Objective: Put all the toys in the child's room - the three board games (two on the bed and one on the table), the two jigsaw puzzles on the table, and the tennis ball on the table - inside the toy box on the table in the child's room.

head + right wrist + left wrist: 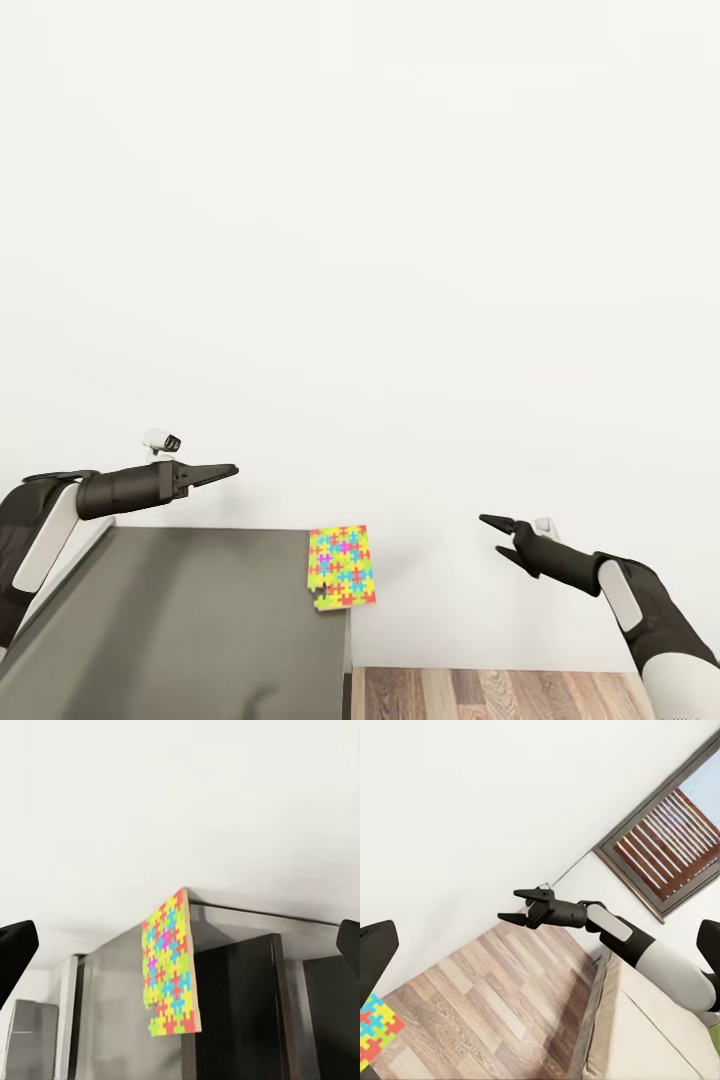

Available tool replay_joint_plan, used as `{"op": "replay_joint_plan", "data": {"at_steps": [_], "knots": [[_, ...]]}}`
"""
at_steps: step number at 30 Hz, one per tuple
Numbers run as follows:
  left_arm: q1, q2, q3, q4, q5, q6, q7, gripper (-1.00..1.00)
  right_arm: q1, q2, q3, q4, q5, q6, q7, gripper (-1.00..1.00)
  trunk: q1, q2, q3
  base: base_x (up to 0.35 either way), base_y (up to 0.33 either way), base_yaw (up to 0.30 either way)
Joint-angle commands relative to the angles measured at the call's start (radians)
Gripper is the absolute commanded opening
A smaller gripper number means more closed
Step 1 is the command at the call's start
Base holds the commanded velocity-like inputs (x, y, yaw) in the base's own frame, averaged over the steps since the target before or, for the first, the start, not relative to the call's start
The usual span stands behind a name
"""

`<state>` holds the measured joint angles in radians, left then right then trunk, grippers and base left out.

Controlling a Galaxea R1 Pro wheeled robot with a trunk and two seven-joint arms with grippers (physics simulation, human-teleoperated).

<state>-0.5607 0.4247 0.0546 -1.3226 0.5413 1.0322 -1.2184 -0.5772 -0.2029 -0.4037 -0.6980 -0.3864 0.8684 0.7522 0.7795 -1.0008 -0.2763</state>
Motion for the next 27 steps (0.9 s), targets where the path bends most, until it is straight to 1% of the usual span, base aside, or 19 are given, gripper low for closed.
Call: {"op": "replay_joint_plan", "data": {"at_steps": [1, 14, 17, 21, 23, 27], "knots": [[-0.001, 0.000, 0.000, 0.000, 0.002, 0.006, -0.002, 1.00, -0.001, 0.001, -0.003, 0.000, 0.001, 0.005, 0.003, 1.00, 0.004, -0.008, -0.005, 0.000, 0.000, 0.000], [-0.001, 0.000, 0.000, 0.000, 0.002, 0.005, -0.001, 1.00, -0.002, 0.021, -0.002, -0.010, 0.003, 0.002, -0.005, 1.00, 0.054, -0.099, -0.045, 0.000, 0.000, 0.000], [-0.001, 0.000, 0.000, 0.000, 0.002, 0.005, -0.001, 1.00, -0.002, 0.041, -0.001, -0.028, 0.012, 0.001, -0.013, 1.00, 0.065, -0.120, -0.055, 0.000, 0.000, 0.000], [-0.001, 0.000, -0.001, 0.000, 0.002, 0.005, -0.001, 1.00, -0.006, 0.052, 0.002, -0.033, 0.016, 0.016, -0.024, 1.00, 0.081, -0.148, -0.067, 0.000, 0.000, 0.000], [-0.001, 0.000, 0.000, 0.000, 0.002, 0.005, -0.001, 1.00, -0.009, 0.057, 0.017, -0.033, 0.018, 0.040, -0.031, 1.00, 0.088, -0.162, -0.073, 0.000, 0.000, 0.000], [-0.001, 0.000, -0.001, 0.000, 0.002, 0.005, -0.001, 1.00, -0.011, 0.063, 0.077, -0.035, 0.019, 0.109, -0.046, 1.00, 0.104, -0.190, -0.086, 0.000, 0.000, 0.000]]}}
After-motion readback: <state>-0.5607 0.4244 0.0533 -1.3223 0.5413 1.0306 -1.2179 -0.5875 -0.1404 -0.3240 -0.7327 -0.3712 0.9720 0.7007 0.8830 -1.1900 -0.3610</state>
